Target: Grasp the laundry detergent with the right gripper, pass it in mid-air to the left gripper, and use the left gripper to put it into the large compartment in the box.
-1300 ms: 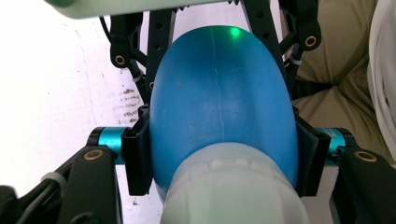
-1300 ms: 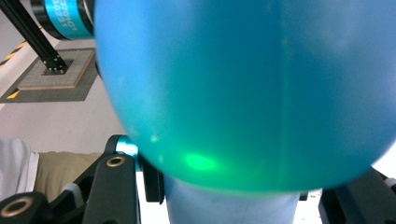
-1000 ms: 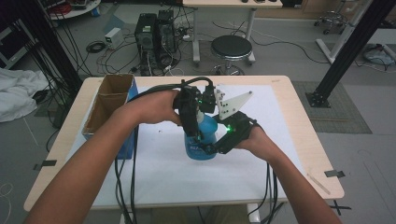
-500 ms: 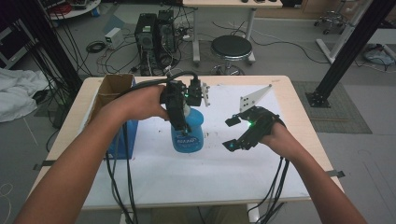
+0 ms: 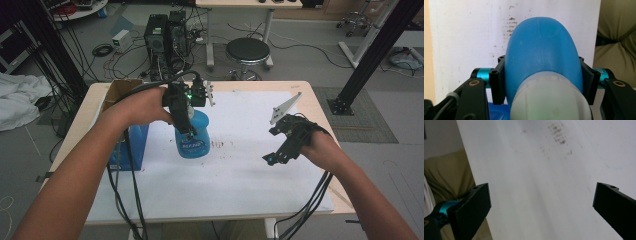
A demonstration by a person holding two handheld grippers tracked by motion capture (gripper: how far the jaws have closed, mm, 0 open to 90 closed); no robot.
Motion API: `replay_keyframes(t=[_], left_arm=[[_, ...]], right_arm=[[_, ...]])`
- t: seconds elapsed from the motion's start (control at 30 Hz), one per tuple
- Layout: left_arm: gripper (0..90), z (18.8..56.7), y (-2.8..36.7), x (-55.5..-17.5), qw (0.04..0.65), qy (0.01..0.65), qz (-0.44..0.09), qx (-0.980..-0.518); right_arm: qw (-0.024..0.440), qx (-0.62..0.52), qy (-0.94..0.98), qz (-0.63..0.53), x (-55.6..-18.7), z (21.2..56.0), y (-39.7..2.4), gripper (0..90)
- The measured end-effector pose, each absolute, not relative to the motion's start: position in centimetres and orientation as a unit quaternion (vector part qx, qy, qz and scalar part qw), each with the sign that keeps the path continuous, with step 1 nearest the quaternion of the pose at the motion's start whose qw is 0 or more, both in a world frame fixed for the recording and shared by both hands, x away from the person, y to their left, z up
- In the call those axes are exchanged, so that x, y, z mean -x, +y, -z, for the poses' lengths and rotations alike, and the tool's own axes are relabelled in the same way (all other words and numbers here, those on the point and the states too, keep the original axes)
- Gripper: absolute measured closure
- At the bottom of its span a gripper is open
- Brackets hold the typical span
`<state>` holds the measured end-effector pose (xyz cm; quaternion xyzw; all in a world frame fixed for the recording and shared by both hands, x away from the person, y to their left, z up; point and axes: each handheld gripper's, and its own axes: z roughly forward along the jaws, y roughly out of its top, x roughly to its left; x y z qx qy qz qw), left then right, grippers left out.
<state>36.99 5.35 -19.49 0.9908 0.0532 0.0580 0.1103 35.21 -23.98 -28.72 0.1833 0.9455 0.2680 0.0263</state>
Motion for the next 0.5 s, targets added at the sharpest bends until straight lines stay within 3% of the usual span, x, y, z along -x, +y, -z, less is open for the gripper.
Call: replay_keyframes(t=[0.5], left_arm=[[37.5,14.8,8.1,-38.1,0.106,0.18,-0.076,-0.975]], right_arm=[[0.046,-0.221,0.959,-0.172,-34.1,27.4,-29.5,1.0]])
